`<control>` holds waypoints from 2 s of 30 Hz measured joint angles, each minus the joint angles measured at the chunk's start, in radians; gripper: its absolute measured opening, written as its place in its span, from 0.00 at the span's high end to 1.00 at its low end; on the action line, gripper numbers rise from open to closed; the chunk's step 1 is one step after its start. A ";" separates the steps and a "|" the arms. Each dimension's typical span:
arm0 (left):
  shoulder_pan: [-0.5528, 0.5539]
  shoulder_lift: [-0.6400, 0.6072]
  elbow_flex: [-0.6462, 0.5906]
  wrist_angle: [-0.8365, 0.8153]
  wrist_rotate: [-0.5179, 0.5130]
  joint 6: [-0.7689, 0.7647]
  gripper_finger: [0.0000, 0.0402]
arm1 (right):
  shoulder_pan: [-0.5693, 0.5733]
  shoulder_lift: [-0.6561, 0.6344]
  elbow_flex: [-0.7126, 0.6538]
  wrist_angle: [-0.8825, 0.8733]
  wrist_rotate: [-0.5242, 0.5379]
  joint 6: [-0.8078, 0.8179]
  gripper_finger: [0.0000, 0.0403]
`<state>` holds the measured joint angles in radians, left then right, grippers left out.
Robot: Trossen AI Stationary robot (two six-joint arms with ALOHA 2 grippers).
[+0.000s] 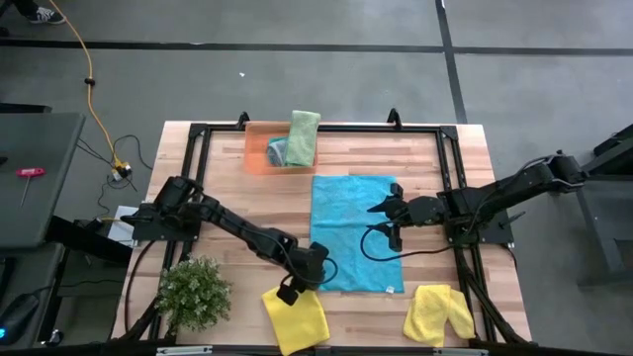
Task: Fold microfiber towels
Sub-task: Fold the blue microfiber cloth on the table
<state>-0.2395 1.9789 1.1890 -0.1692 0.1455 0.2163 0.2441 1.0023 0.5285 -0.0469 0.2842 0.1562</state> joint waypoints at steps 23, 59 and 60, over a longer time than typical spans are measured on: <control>0.005 0.007 0.000 -0.033 -0.051 0.020 0.66 | 0.000 0.000 0.000 0.007 0.000 0.000 0.48; 0.002 0.018 0.000 0.010 -0.010 0.049 0.86 | 0.000 0.000 0.000 0.008 0.000 0.000 0.48; 0.002 0.018 0.000 0.010 -0.010 0.049 0.88 | 0.000 0.000 0.000 0.008 0.000 0.000 0.48</control>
<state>-0.2371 1.9972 1.1889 -0.1596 0.1360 0.2653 0.2440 1.0023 0.5285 -0.0391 0.2842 0.1562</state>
